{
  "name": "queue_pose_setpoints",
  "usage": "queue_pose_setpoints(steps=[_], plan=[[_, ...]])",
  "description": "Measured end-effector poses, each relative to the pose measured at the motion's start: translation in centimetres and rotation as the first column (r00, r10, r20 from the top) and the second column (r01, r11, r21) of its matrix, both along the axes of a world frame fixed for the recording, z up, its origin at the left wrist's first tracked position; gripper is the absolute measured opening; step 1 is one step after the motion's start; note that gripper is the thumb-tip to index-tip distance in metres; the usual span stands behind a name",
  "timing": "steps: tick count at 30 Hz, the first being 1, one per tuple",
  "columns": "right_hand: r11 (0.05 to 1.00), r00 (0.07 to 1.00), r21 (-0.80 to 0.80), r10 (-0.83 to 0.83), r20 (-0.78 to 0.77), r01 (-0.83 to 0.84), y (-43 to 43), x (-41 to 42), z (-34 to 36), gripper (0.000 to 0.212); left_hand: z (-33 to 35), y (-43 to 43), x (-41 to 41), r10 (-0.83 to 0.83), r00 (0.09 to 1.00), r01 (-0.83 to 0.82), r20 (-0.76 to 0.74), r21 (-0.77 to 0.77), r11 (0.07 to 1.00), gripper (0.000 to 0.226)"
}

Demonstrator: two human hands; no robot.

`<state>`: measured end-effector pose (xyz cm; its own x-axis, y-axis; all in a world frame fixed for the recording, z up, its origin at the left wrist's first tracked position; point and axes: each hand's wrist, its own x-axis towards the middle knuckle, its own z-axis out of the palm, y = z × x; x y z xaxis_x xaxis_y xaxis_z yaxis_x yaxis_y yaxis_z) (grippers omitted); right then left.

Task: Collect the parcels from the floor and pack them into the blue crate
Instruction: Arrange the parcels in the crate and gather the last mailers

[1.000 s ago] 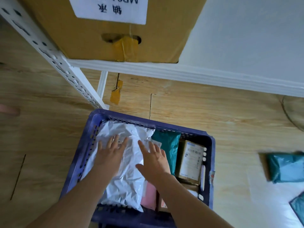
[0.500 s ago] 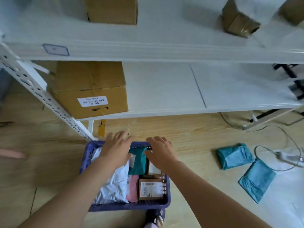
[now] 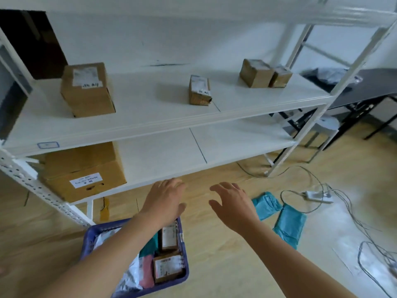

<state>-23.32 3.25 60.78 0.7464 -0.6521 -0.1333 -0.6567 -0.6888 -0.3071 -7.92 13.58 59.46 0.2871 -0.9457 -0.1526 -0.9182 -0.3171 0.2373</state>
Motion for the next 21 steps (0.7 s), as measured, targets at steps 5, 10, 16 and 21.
queue_pose_setpoints(steps=[5,10,16,21], plan=[[0.994,0.994,-0.004,-0.108,0.015,0.108,-4.5,-8.8,2.3,0.039,3.4,-5.8,-7.0,-0.037,0.999,0.036,-0.037,-0.024,0.999,0.051],[0.987,0.987,0.014,-0.162,0.017,0.162,-10.4,-18.2,2.8,0.038,4.3,-13.0,-16.4,-0.047,0.996,0.043,-0.070,-0.059,0.997,0.049],[0.975,0.976,0.034,-0.219,0.016,0.218,-18.0,-29.1,1.7,0.037,2.8,-20.8,-26.9,-0.032,0.992,0.031,-0.123,-0.009,0.999,0.049],[0.961,0.962,0.049,-0.274,-0.007,0.274,-23.5,-35.7,0.0,0.037,1.4,-25.8,-32.5,-0.028,0.991,0.035,-0.135,0.049,0.998,0.050]])
